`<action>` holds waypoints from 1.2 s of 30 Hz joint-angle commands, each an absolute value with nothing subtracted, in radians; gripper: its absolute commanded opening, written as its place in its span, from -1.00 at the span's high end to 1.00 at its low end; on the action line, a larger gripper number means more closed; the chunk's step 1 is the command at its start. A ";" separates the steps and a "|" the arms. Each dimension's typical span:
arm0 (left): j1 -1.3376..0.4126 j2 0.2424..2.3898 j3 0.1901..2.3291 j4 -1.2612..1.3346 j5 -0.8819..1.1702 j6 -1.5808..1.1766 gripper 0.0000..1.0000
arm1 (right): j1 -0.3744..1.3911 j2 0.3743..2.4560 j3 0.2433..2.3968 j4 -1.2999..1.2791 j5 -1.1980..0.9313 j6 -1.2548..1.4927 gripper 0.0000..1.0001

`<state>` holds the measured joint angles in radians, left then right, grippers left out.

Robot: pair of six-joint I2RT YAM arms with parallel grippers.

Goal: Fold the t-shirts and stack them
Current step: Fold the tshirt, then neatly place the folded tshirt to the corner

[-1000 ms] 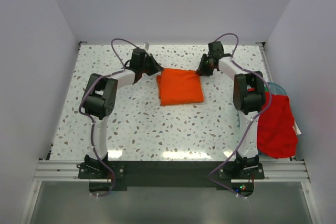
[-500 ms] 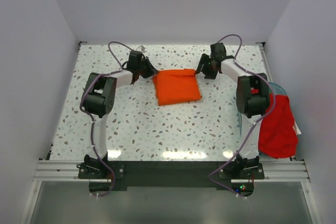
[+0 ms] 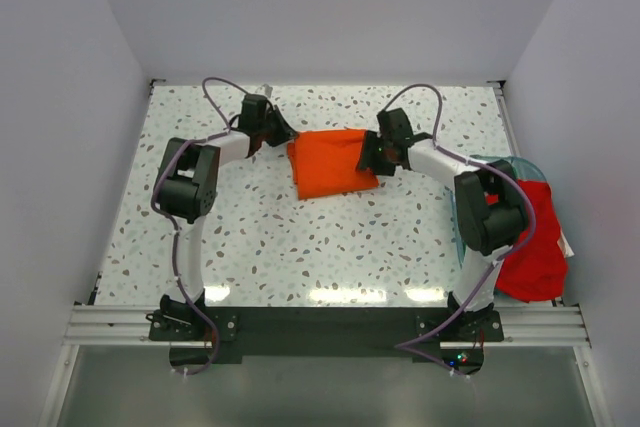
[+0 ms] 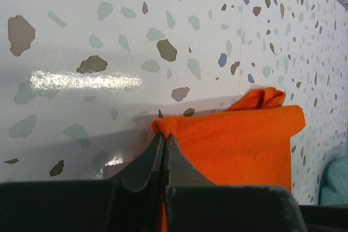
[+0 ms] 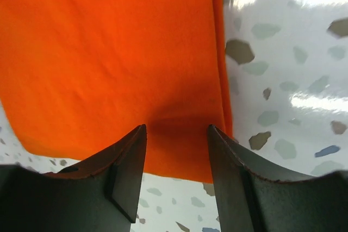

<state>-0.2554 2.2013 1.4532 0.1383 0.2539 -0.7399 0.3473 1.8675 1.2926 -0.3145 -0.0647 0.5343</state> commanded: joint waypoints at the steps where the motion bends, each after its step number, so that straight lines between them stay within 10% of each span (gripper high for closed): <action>1: -0.242 2.217 1.491 0.140 0.235 -0.718 1.00 | 0.386 1.896 1.237 -0.282 -0.022 0.525 -0.04; 12: -0.210 2.184 1.525 0.103 0.253 -0.687 0.94 | 0.397 1.867 1.143 -0.270 -0.043 0.546 0.04; 18: -0.190 2.059 1.511 0.069 0.261 -0.644 -0.06 | 0.397 1.839 1.160 -0.270 -0.084 0.551 -0.04; 21: -0.190 1.981 1.451 0.031 0.255 -0.638 -0.26 | 0.397 1.822 1.180 -0.282 -0.098 0.552 -0.11; 36: -0.287 1.848 1.195 -0.164 0.325 -0.526 -0.46 | 0.397 1.598 1.198 -0.314 -0.124 0.571 -0.38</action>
<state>-0.2687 1.8492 1.1992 -0.1093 0.3004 -0.5812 0.3981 1.6707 1.1763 -0.3084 -0.1081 0.5606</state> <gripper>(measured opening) 0.726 0.689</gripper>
